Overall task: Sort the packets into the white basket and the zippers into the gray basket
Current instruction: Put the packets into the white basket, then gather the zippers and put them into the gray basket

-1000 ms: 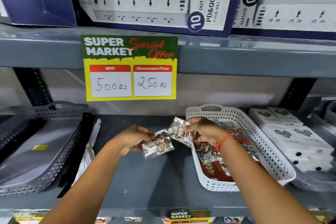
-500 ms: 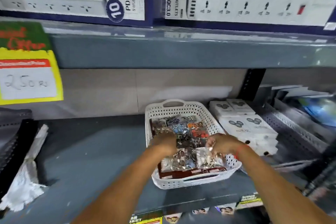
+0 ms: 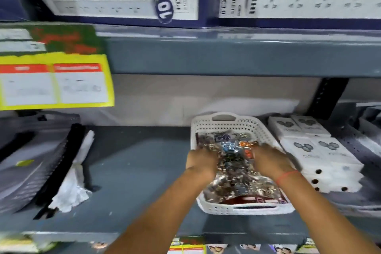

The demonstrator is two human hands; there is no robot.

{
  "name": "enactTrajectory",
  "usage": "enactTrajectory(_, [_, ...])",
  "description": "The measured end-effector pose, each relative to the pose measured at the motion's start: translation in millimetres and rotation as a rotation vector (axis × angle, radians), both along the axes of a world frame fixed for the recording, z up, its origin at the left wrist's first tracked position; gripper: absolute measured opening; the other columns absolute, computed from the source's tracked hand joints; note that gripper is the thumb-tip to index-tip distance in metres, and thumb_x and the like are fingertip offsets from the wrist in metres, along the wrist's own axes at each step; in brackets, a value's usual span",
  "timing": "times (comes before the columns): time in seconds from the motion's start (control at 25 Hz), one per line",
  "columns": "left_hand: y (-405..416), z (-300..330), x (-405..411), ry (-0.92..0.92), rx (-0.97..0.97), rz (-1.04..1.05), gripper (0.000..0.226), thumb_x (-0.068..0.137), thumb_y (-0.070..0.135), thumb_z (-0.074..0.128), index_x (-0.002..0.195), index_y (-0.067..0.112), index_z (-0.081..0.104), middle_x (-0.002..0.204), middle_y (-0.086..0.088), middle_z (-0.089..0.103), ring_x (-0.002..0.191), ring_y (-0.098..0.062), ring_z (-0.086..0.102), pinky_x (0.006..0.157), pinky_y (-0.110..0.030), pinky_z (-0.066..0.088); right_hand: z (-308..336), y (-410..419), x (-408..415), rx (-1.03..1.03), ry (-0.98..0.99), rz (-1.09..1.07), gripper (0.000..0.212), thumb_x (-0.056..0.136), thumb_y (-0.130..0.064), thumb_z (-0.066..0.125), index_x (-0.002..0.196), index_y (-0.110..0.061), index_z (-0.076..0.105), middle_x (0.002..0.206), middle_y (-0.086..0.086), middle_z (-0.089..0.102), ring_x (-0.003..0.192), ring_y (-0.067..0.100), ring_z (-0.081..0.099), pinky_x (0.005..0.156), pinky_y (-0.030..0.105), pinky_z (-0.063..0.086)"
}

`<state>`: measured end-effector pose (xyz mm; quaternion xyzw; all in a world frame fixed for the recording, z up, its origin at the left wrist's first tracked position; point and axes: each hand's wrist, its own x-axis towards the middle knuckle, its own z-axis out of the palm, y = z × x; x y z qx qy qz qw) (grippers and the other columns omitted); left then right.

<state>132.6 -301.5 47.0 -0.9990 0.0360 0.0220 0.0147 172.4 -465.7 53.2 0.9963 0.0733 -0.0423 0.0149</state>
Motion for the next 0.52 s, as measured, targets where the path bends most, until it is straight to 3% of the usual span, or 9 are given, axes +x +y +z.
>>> enactTrajectory(0.08, [32.9,10.3,-22.8,-0.180,-0.140,0.027,0.033,0.086,0.012,0.049,0.118,0.007,0.058,0.123,-0.014,0.057,0.114,-0.035,0.051,0.086,-0.040,0.048,21.7,44.4,-7.7,0.156,-0.066,0.053,0.018,0.090,-0.012,0.048,0.102,-0.006,0.060,0.100,0.019,0.068,0.087,0.029,0.066,0.076,0.034,0.053])
enactTrajectory(0.2, [113.3,11.4,-57.9,-0.352,-0.230,0.250,0.024,0.087,0.019,0.044,0.104,0.010,0.059,0.113,-0.012,0.059,0.105,-0.034,0.053,0.080,-0.041,0.047,42.2,133.9,-40.5,0.435,-0.106,0.213,0.013,0.086,-0.021,0.058,0.092,-0.012,0.066,0.102,0.015,0.072,0.097,0.029,0.066,0.084,0.033,0.052])
enactTrajectory(0.36, [244.4,-2.1,-98.8,-0.233,-0.209,0.610,0.029,0.085,0.004,0.042,0.111,0.005,0.056,0.124,-0.016,0.054,0.111,-0.036,0.052,0.087,-0.044,0.046,25.2,272.4,-87.9,0.542,0.028,0.400,0.018,0.085,-0.025,0.057,0.094,-0.016,0.069,0.107,0.013,0.072,0.102,0.030,0.065,0.084,0.034,0.052])
enactTrajectory(0.52, [300.8,-23.4,-112.2,-0.075,-0.272,0.694,0.031,0.091,0.009,0.039,0.116,0.002,0.055,0.124,-0.020,0.059,0.114,-0.038,0.058,0.090,-0.043,0.049,-17.3,373.5,-111.4,0.498,0.166,0.379,0.029,0.092,-0.018,0.045,0.111,-0.005,0.062,0.121,0.023,0.062,0.112,0.036,0.060,0.092,0.040,0.049])
